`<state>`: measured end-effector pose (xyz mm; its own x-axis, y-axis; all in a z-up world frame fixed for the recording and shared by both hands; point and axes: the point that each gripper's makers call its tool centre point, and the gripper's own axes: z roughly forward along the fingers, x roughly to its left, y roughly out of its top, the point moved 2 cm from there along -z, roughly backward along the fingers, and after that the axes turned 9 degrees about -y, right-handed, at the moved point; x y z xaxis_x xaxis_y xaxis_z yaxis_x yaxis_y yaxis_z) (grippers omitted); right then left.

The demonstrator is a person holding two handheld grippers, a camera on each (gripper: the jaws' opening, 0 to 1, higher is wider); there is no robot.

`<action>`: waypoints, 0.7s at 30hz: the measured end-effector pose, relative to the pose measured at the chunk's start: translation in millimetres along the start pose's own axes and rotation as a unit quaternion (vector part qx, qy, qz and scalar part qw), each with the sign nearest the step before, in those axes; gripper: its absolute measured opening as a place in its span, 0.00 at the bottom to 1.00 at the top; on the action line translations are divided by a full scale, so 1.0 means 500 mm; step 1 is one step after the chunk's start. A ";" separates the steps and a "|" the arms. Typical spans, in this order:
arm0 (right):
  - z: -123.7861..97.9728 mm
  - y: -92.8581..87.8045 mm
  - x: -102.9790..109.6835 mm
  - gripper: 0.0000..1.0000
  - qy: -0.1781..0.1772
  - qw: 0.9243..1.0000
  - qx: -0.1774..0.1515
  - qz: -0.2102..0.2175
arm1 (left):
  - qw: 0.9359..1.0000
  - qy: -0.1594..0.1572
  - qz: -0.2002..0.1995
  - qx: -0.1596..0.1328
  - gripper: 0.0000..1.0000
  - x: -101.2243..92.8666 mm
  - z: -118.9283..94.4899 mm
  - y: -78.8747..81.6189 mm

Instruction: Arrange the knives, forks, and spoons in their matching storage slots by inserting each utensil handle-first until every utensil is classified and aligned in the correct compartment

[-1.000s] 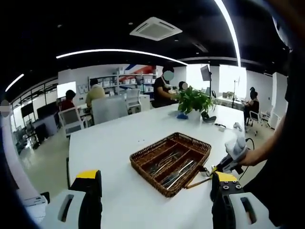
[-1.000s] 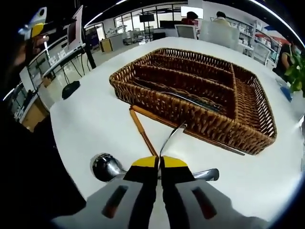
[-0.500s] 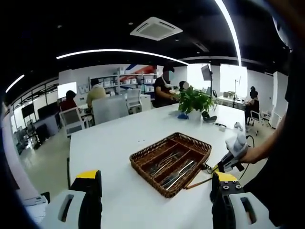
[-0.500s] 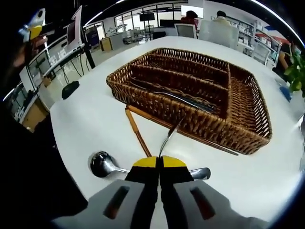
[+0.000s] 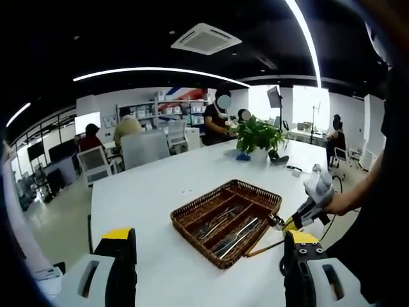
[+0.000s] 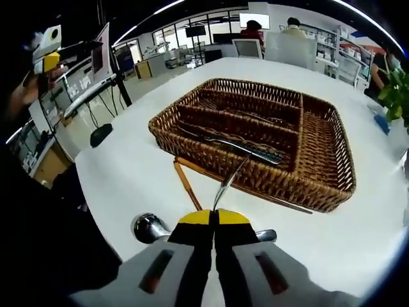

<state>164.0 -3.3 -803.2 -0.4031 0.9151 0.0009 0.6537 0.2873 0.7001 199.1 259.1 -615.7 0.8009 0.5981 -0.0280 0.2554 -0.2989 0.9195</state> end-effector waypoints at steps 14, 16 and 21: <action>-0.054 0.154 -0.015 0.00 -0.002 0.998 -0.063 -0.014 | 1.000 -0.008 -0.006 -0.014 1.00 -0.013 0.024 0.025; -0.066 0.176 -0.016 0.00 -0.003 0.997 -0.073 -0.021 | 1.000 -0.007 -0.006 -0.015 1.00 -0.013 0.026 0.026; -0.095 0.235 -0.023 0.00 0.006 0.994 -0.111 0.011 | 1.000 -0.007 -0.011 -0.016 1.00 -0.006 0.031 0.024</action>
<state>214.9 6.3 -686.9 -0.3984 0.9168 0.0261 0.5062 0.1961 0.8399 208.3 242.2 -610.9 0.8025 0.5942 -0.0530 0.2558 -0.2624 0.9304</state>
